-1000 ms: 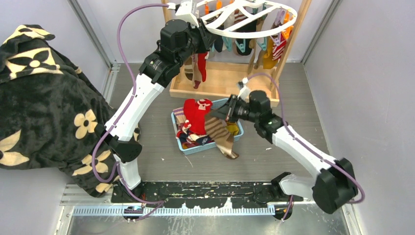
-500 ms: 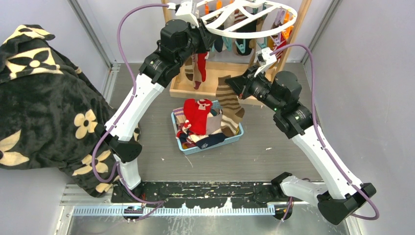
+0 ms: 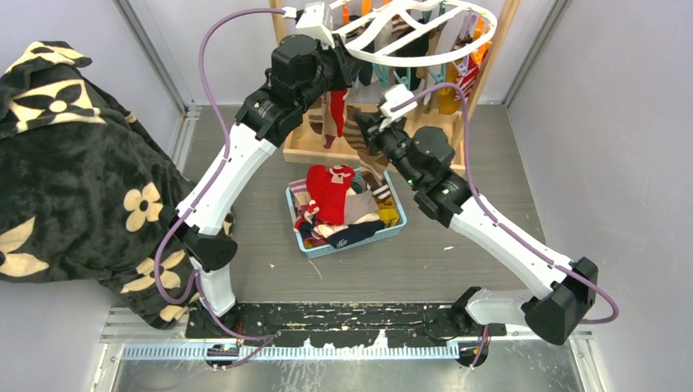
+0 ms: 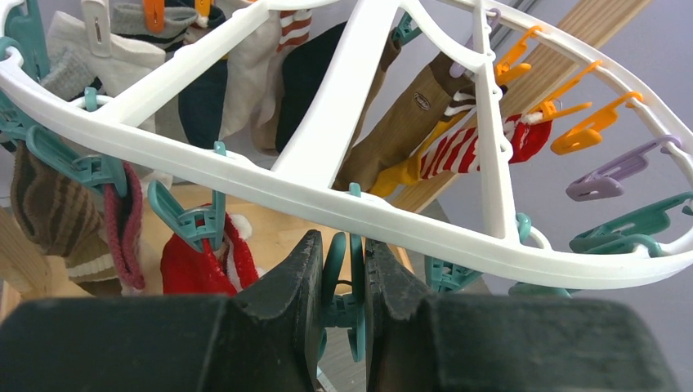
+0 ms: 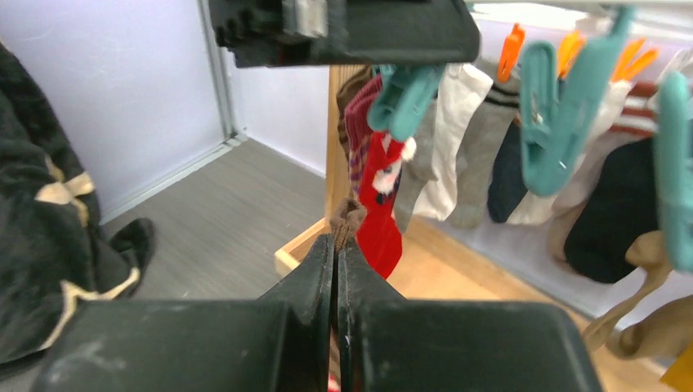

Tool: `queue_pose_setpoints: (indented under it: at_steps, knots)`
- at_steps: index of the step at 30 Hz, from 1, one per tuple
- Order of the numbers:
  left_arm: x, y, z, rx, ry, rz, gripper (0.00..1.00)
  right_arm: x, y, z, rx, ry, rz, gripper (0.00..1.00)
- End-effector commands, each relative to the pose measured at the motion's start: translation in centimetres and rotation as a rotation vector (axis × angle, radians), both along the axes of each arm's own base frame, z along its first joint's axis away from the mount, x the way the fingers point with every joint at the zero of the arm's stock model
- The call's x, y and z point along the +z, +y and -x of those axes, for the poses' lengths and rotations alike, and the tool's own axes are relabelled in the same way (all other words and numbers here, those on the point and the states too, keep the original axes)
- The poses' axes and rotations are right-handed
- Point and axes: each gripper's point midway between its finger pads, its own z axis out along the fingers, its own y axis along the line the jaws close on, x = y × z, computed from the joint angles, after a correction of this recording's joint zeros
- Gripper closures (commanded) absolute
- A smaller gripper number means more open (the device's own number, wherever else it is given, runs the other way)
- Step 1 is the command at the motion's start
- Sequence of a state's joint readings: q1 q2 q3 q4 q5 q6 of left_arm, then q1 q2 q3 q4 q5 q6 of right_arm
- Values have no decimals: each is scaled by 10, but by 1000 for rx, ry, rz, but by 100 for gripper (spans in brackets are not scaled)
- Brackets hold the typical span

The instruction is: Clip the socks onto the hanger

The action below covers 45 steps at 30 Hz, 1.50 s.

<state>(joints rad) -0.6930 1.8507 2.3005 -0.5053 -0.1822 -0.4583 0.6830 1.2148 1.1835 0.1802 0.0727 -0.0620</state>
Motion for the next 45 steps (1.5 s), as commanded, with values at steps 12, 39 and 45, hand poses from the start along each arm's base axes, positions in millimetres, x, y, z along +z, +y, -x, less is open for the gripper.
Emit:
queue_pose_setpoints:
  at_steps: [12,39,45]
  knots:
    - [26,13,5,54,-83,1,91,44,8,-18,-273,-314,58,99]
    - [26,7,6,91,-118,-24,92,58,8,-21,-279,-320,-3,99]
    - [27,7,7,92,-121,-26,92,63,9,-24,-277,-322,-20,99]
